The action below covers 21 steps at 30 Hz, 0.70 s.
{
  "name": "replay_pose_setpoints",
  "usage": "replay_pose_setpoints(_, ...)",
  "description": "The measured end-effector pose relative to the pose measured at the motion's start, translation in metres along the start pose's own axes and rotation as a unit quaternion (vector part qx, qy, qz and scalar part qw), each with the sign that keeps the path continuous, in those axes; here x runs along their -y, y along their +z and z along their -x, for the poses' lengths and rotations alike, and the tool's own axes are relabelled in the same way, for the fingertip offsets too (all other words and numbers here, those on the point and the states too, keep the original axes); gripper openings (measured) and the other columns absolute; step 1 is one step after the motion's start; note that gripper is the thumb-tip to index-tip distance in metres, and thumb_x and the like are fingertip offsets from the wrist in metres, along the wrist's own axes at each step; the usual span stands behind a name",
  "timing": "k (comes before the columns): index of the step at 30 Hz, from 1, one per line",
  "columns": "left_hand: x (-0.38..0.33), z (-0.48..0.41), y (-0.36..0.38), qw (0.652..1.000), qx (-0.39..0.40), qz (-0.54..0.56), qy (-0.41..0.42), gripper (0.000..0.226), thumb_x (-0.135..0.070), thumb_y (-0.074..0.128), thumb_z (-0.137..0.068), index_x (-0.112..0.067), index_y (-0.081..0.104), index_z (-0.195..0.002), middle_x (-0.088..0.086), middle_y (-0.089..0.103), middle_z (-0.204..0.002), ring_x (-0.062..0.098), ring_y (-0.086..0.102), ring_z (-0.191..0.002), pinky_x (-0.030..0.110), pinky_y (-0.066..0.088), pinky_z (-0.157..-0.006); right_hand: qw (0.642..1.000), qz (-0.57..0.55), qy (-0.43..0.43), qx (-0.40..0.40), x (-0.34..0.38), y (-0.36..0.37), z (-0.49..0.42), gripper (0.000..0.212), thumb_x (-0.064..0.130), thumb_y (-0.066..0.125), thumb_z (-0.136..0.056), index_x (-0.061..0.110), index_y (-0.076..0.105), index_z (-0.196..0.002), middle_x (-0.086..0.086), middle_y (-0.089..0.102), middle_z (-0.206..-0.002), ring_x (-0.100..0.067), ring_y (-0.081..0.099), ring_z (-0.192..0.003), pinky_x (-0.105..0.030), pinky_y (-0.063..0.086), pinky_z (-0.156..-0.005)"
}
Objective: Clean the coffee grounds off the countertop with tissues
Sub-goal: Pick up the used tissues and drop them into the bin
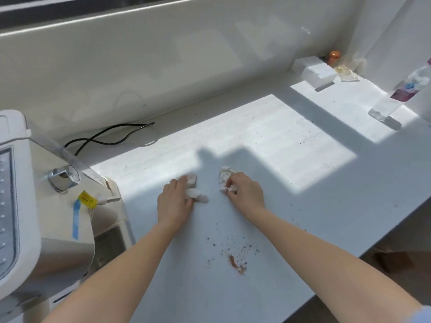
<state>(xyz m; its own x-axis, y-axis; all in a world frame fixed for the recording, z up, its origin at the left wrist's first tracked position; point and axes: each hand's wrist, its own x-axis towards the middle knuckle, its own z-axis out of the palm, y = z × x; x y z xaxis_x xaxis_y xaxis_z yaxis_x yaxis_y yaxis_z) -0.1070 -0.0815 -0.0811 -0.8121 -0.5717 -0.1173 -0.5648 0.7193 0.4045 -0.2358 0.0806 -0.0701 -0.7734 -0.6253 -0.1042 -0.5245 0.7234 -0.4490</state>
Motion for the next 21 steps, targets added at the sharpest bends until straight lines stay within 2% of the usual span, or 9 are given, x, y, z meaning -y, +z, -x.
replay_pose_setpoints(3, -0.002, 0.003, -0.002, 1.000, -0.005, 0.021, -0.019, 0.036, -0.019, 0.053, -0.082, -0.019, 0.054, -0.118, 0.006, 0.058, -0.113, 0.028, 0.053, -0.106, 0.039, 0.040, -0.084, 0.999, -0.037, 0.030, -0.012, 0.003, -0.001, -0.001, 0.021, 0.015, 0.057, -0.082, 0.022, 0.048, -0.100, 0.000, 0.064, -0.098, -0.028, 0.058, -0.078, -0.032, 0.034, -0.069)
replay_pose_setpoints(5, -0.002, 0.005, -0.005, 0.998, -0.010, 0.052, -0.038, 0.027, -0.019, 0.051, -0.082, -0.022, 0.060, -0.108, 0.001, 0.061, -0.105, 0.023, 0.057, -0.100, 0.036, 0.038, -0.084, 0.997, -0.055, 0.053, -0.002, 0.006, -0.002, 0.000, 0.026, 0.014, 0.057, -0.082, 0.023, 0.046, -0.104, 0.001, 0.067, -0.102, -0.029, 0.060, -0.083, -0.031, 0.036, -0.071)
replay_pose_setpoints(7, -0.001, 0.009, -0.009, 0.995, -0.023, 0.082, -0.050, 0.020, -0.021, 0.052, -0.083, -0.024, 0.063, -0.099, -0.003, 0.062, -0.096, 0.021, 0.060, -0.090, 0.032, 0.036, -0.077, 0.995, -0.066, 0.069, 0.000, 0.006, -0.002, 0.004, 0.025, 0.014, 0.058, -0.079, 0.023, 0.054, -0.102, 0.001, 0.068, -0.103, -0.028, 0.061, -0.090, -0.033, 0.039, -0.077)
replay_pose_setpoints(9, -0.002, 0.013, -0.012, 0.993, -0.040, 0.105, -0.046, 0.013, -0.023, 0.055, -0.083, -0.024, 0.064, -0.092, -0.005, 0.063, -0.090, 0.020, 0.060, -0.083, 0.029, 0.034, -0.069, 0.993, -0.081, 0.089, -0.015, 0.004, -0.003, 0.014, 0.019, 0.015, 0.060, -0.078, 0.024, 0.062, -0.094, 0.001, 0.069, -0.099, -0.025, 0.062, -0.089, -0.031, 0.037, -0.078)
replay_pose_setpoints(12, -0.010, 0.020, -0.020, 0.991, -0.067, 0.114, -0.034, 0.009, -0.024, 0.061, -0.082, -0.024, 0.068, -0.087, -0.004, 0.066, -0.086, 0.019, 0.060, -0.077, 0.027, 0.035, -0.067, 0.988, -0.106, 0.107, -0.045, 0.001, -0.008, 0.031, 0.011, 0.017, 0.062, -0.079, 0.025, 0.066, -0.086, 0.003, 0.070, -0.093, -0.022, 0.062, -0.083, -0.028, 0.032, -0.077)
replay_pose_setpoints(14, -0.024, 0.025, -0.026, 0.988, -0.076, 0.130, -0.032, 0.009, -0.021, 0.061, -0.081, -0.025, 0.069, -0.081, -0.005, 0.067, -0.080, 0.017, 0.058, -0.074, 0.028, 0.037, -0.067, 0.984, -0.119, 0.116, -0.062, 0.000, -0.016, 0.042, 0.010, 0.018, 0.063, -0.081, 0.026, 0.067, -0.084, 0.005, 0.071, -0.091, -0.019, 0.061, -0.080, -0.028, 0.034, -0.079)
replay_pose_setpoints(17, -0.051, 0.034, -0.031, 0.981, -0.044, 0.189, -0.018, 0.010, -0.019, 0.061, -0.081, -0.024, 0.068, -0.074, -0.003, 0.067, -0.069, 0.017, 0.058, -0.066, 0.031, 0.044, -0.062, 0.979, -0.136, 0.124, -0.087, -0.002, -0.036, 0.057, 0.011, 0.017, 0.063, -0.081, 0.026, 0.068, -0.081, 0.006, 0.071, -0.086, -0.019, 0.059, -0.075, -0.030, 0.043, -0.078)
replay_pose_setpoints(21, -0.089, 0.055, -0.029, 0.959, -0.009, 0.282, 0.013, 0.011, -0.018, 0.065, -0.080, -0.021, 0.069, -0.069, -0.005, 0.061, -0.058, 0.011, 0.047, -0.052, 0.025, 0.034, -0.050, 0.972, -0.155, 0.143, -0.107, -0.011, -0.061, 0.084, 0.015, 0.014, 0.061, -0.079, 0.027, 0.069, -0.077, 0.008, 0.069, -0.079, -0.021, 0.059, -0.079, -0.029, 0.045, -0.074)
